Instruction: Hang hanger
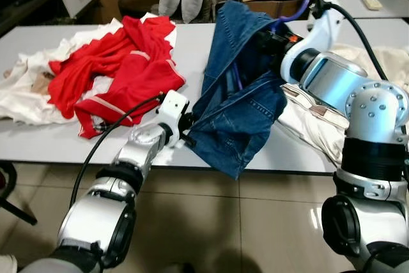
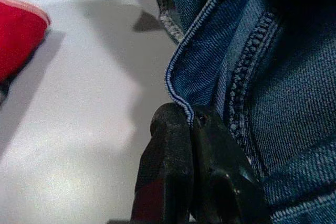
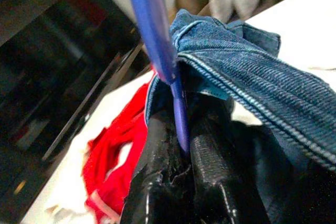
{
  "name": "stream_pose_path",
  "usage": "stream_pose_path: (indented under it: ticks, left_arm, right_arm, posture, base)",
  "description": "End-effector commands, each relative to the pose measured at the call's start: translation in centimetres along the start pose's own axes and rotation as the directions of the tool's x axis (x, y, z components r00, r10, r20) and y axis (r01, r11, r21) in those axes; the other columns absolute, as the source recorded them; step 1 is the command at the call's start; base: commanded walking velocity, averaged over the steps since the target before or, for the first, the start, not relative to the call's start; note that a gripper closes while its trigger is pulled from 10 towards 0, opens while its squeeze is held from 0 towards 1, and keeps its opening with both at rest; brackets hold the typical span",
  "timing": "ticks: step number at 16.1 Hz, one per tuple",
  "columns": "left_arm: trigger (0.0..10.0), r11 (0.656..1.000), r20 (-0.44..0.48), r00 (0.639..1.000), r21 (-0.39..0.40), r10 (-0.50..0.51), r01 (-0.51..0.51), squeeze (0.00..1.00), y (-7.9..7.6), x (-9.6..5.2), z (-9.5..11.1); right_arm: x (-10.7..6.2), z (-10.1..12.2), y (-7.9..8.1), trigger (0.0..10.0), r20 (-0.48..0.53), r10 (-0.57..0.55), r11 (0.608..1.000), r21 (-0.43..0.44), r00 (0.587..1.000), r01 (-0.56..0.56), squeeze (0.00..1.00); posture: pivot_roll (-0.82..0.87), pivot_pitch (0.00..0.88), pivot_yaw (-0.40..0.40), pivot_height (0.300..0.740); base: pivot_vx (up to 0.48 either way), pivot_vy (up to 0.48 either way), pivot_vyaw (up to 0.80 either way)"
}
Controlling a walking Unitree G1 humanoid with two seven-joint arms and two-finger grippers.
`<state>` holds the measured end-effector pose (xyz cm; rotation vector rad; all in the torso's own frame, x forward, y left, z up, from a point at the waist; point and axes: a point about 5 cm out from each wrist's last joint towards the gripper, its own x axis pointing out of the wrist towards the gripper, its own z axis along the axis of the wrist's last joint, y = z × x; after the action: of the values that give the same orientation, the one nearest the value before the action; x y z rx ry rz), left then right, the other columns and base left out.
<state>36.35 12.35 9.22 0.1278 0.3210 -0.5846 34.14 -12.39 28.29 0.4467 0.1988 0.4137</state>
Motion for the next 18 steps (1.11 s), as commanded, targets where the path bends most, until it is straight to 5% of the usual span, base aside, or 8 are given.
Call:
stream_pose_path:
  ticks: [1, 2, 3, 4, 10, 13, 15, 18]
  left_arm:
    - [0.0, 0.997, -0.144, 0.989, -0.058, 0.046, -0.055, 0.00, 1.4, -1.9, -4.3]
    - [10.0, 0.992, -0.057, 0.998, -0.123, 0.022, -0.029, 0.00, 1.7, -2.3, -3.5]
    - [10.0, 0.986, 0.021, 1.000, -0.165, 0.018, -0.014, 0.01, 2.1, -2.6, -2.7]
    - [10.0, 0.984, 0.097, 0.995, -0.178, 0.011, 0.006, 1.00, 2.6, -3.2, -1.5]
    - [10.0, 0.978, 0.302, 0.944, -0.115, -0.133, 0.175, 1.00, 2.6, -8.3, 3.1]
    - [10.0, 0.976, 0.363, 0.927, -0.152, -0.092, 0.156, 1.00, 2.4, -13.3, 5.5]
    - [10.0, 0.983, 0.330, 0.941, -0.136, -0.070, 0.121, 1.00, 1.8, -14.3, 5.1]
    - [10.0, 0.999, 0.253, 0.967, -0.050, 0.019, -0.007, 1.00, 1.3, -13.4, 3.9]
  right_arm:
    - [-1.7, 4.3, 1.1, 10.0, 0.174, 0.076, 0.997, -0.042, 0.982, -0.070, 0.00]
    - [-1.8, 4.1, 0.8, 10.0, 0.154, 0.076, 0.997, -0.040, 0.985, -0.071, 0.00]
    - [-1.9, 4.0, 0.5, 10.0, 0.143, 0.077, 0.996, -0.046, 0.987, -0.071, 0.00]
    - [-2.0, 3.9, 0.4, 10.0, 0.138, 0.081, 0.996, -0.053, 0.987, -0.074, 0.00]
    - [-4.7, 3.6, 0.9, 10.0, 0.074, 0.237, 0.963, -0.150, 0.969, -0.224, 0.00]
    - [-6.4, 3.5, 1.6, 10.0, 0.047, 0.323, 0.937, -0.156, 0.945, -0.312, 0.00]
    - [-6.8, 2.8, 1.9, 10.0, 0.029, 0.343, 0.930, -0.149, 0.939, -0.335, 0.00]
    - [-6.4, -1.6, 1.6, 10.0, -0.093, 0.263, 0.936, -0.218, 0.960, -0.277, 0.00]
  posture:
    - [-0.16, 0.000, 0.051, 0.740]
    - [-0.16, 0.000, 0.054, 0.740]
    - [-0.16, 0.000, 0.057, 0.740]
    - [-0.16, 0.000, 0.064, 0.740]
    - [-0.15, 0.000, 0.072, 0.740]
    - [-0.15, 0.000, 0.072, 0.740]
    - [-0.15, 0.000, 0.066, 0.740]
    - [-0.13, 0.000, 0.064, 0.740]
  base:
    - [0.000, 0.000, 0.00]
    - [0.000, 0.000, 0.80]
    - [0.000, 0.000, 0.80]
    - [0.000, 0.000, 0.80]
    - [0.000, 0.000, 0.80]
    - [0.000, 0.000, 0.80]
    - [0.000, 0.000, 0.80]
    - [0.000, 0.000, 0.80]
